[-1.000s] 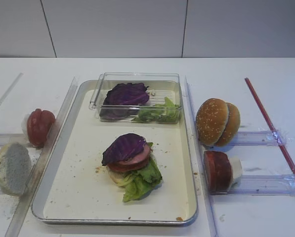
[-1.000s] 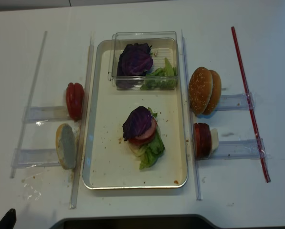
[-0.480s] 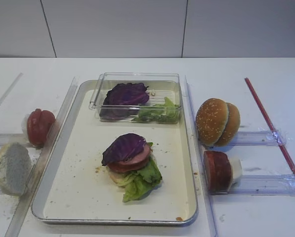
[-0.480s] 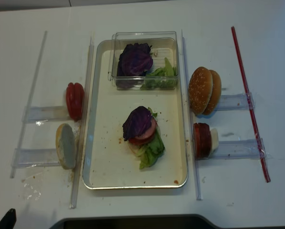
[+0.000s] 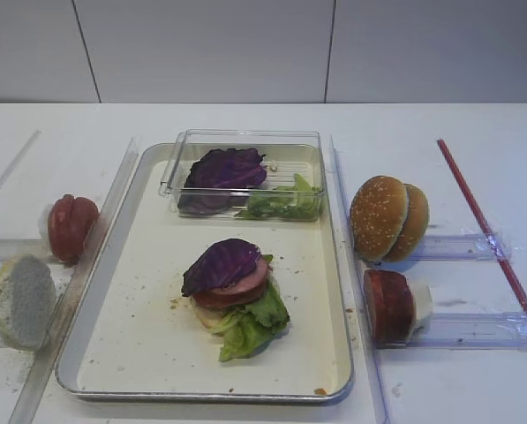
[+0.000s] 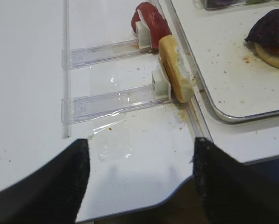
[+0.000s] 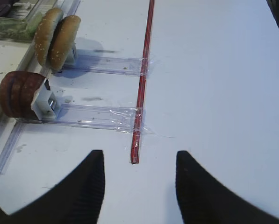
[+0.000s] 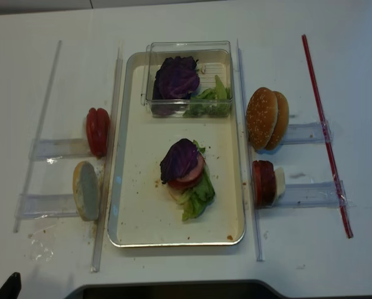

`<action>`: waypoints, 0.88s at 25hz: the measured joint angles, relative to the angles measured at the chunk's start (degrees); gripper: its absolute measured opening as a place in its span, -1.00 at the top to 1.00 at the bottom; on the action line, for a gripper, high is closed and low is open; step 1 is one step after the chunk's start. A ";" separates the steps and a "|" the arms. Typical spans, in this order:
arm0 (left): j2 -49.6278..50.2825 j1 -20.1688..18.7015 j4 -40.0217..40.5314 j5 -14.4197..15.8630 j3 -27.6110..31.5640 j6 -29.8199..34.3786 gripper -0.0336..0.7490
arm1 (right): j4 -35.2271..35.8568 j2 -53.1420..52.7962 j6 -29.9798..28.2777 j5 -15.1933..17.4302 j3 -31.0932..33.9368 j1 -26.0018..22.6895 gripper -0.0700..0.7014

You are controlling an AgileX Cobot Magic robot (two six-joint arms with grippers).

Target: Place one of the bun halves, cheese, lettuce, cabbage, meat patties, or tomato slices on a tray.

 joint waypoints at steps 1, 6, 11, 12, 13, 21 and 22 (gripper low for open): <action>0.00 0.00 0.00 0.00 0.00 0.00 -0.23 | 0.00 0.00 0.00 0.00 0.00 0.00 -0.17; 0.00 0.00 0.00 0.00 0.00 0.00 -0.23 | 0.00 0.00 0.00 0.00 0.00 0.00 -0.17; 0.00 0.00 0.00 0.00 0.00 0.00 -0.23 | 0.00 0.00 0.00 0.00 0.00 0.00 -0.17; 0.00 0.00 0.00 0.00 0.00 0.00 -0.23 | 0.00 0.00 0.00 0.00 0.00 0.00 -0.17; 0.00 0.00 0.00 0.00 0.00 0.00 -0.23 | 0.00 0.00 0.00 0.00 0.00 0.00 -0.17; 0.00 0.00 0.00 0.00 0.00 0.00 -0.23 | 0.00 0.00 0.00 0.00 0.00 0.00 -0.17; 0.00 0.00 0.00 0.00 0.00 0.00 -0.23 | 0.00 0.00 0.00 0.00 0.00 0.00 -0.17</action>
